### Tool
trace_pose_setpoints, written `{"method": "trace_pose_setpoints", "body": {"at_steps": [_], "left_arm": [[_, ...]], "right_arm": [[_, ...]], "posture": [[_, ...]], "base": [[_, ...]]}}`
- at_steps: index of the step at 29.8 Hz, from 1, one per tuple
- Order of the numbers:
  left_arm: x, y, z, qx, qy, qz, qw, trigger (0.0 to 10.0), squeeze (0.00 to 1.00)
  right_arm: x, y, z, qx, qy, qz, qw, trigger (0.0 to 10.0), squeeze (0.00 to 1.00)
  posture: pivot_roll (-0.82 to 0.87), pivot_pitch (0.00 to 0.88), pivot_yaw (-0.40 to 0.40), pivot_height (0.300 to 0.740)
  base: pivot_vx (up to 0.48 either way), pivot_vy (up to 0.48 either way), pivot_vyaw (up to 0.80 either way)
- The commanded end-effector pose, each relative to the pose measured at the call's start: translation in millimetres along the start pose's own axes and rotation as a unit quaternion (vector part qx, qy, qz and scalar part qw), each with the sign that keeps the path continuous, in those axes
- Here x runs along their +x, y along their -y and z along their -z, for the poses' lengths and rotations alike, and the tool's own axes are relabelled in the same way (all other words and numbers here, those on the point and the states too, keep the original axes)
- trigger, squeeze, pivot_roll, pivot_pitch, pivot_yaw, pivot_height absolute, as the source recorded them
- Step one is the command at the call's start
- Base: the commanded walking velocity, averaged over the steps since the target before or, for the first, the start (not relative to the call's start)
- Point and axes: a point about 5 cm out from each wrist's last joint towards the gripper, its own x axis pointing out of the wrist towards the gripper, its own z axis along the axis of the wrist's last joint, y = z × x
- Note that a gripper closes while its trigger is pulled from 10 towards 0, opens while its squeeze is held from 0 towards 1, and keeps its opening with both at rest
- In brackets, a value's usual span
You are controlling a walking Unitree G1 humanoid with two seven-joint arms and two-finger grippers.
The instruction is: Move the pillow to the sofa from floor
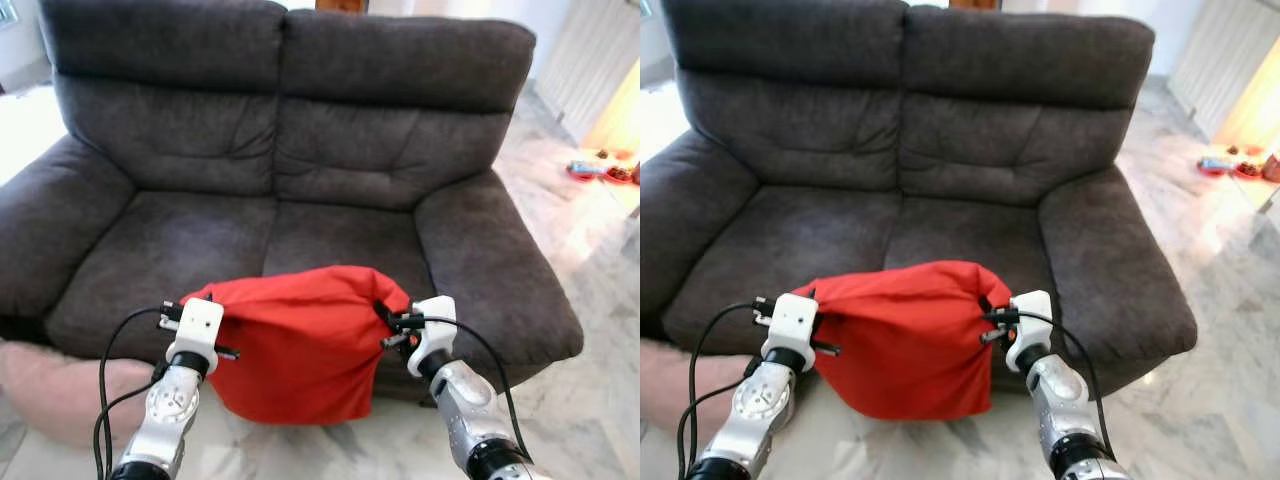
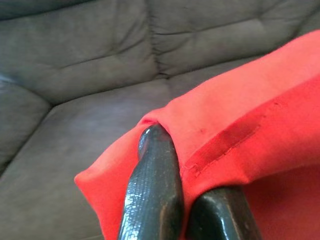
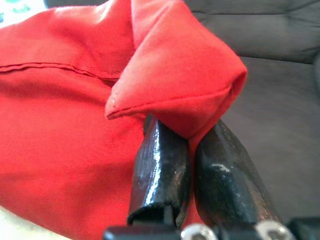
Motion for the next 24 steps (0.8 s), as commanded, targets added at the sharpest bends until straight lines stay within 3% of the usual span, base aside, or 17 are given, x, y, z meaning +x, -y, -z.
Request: {"method": "trace_pose_setpoints", "body": {"at_steps": [1, 12, 24], "left_arm": [[3.6, 2.8, -10.7, -0.002, 0.031, 0.0, 1.0, 10.0, 0.0], [2.9, 2.3, -9.9, -0.001, 0.03, -0.001, 1.0, 10.0, 0.0], [0.9, 0.6, -6.6, -0.004, 0.02, -0.001, 1.0, 10.0, 0.0]], "right_arm": [[-2.5, 11.4, -9.0, -0.006, 0.023, 0.024, 0.999, 10.0, 0.0], [-2.3, 10.9, -8.4, -0.006, 0.021, 0.025, 0.999, 10.0, 0.0], [-1.6, 9.6, -8.3, -0.007, 0.022, 0.025, 0.999, 10.0, 0.0]], "posture": [[0.14, 0.035, -0.082, 0.74], [0.14, 0.038, -0.083, 0.74], [0.14, 0.042, -0.083, 0.74]], "base": [[0.0, -0.296, 0.0], [0.0, -0.3, 0.0], [0.0, 0.0, 0.0]]}}
